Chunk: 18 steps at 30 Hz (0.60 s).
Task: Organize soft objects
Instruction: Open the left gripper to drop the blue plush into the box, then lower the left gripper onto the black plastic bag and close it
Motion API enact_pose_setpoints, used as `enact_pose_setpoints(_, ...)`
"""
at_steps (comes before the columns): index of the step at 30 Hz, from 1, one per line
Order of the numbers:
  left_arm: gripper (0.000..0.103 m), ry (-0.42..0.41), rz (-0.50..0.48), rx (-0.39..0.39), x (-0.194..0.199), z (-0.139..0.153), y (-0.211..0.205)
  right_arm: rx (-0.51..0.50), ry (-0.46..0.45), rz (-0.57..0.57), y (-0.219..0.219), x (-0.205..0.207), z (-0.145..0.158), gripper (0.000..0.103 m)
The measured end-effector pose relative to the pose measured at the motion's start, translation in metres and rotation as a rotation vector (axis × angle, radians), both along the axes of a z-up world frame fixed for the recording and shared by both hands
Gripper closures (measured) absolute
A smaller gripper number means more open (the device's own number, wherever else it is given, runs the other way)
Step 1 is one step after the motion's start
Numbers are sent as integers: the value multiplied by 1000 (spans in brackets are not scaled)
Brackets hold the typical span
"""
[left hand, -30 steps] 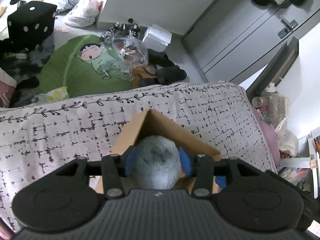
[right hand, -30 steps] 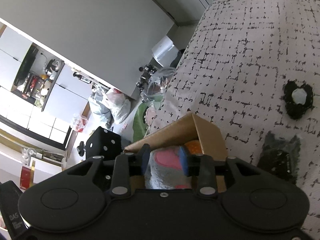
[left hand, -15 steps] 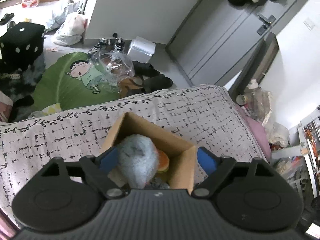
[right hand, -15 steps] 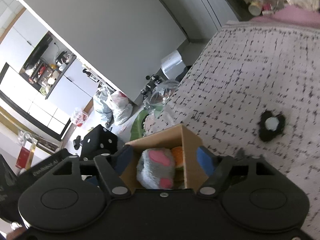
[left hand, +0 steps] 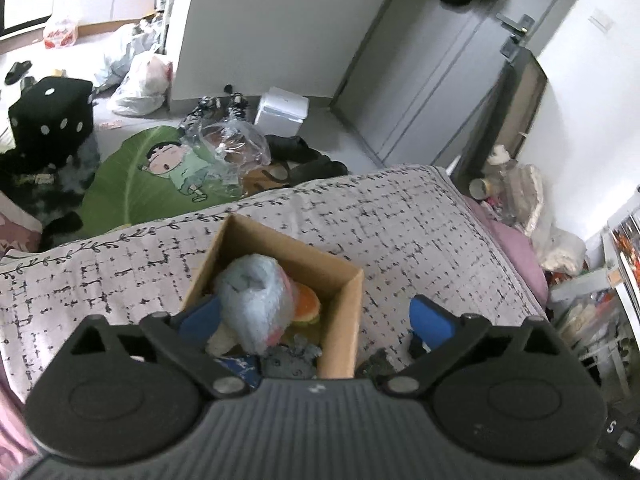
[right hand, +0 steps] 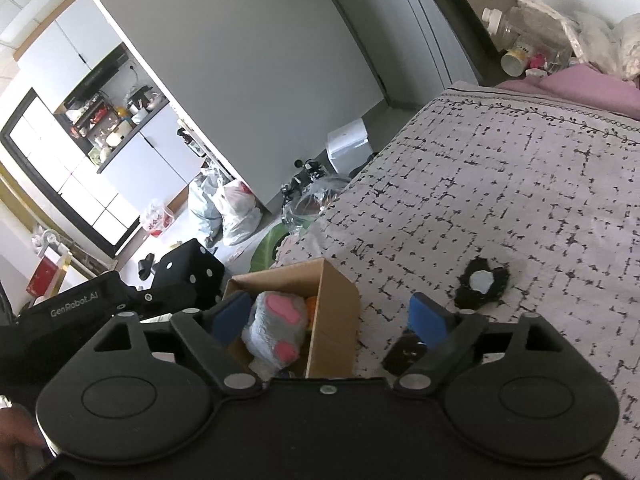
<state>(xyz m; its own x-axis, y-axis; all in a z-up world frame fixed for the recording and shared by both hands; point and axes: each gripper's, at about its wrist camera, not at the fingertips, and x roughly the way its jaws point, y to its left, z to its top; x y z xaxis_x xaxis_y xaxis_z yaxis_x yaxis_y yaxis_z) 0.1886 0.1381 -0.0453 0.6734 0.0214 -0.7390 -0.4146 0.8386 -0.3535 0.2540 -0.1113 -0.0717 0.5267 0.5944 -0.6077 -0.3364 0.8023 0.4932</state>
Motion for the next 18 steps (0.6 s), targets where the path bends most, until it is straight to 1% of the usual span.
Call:
enact_pose_setpoints(2, 0, 6, -13, 23, -2, 2, -10, -6, -8, 4, -8, -2, -1, 8)
enact_pose_setpoints(6, 0, 3, -26, 54, -5, 4, -27, -15, -10, -1, -23, -4, -3, 6)
enact_pose_setpoints(9, 0, 17, -22, 86, -5, 4, -39, -9, -9, -10, -36, -4, -2, 6)
enact_pose_setpoints(14, 0, 18, -37, 108, -5, 6, -58, -18, -34, -18, -56, 0, 5, 3)
enact_pose_setpoints(18, 0, 1, -64, 100, -3, 8, -72, -18, -46, -28, -73, 4, 9, 3)
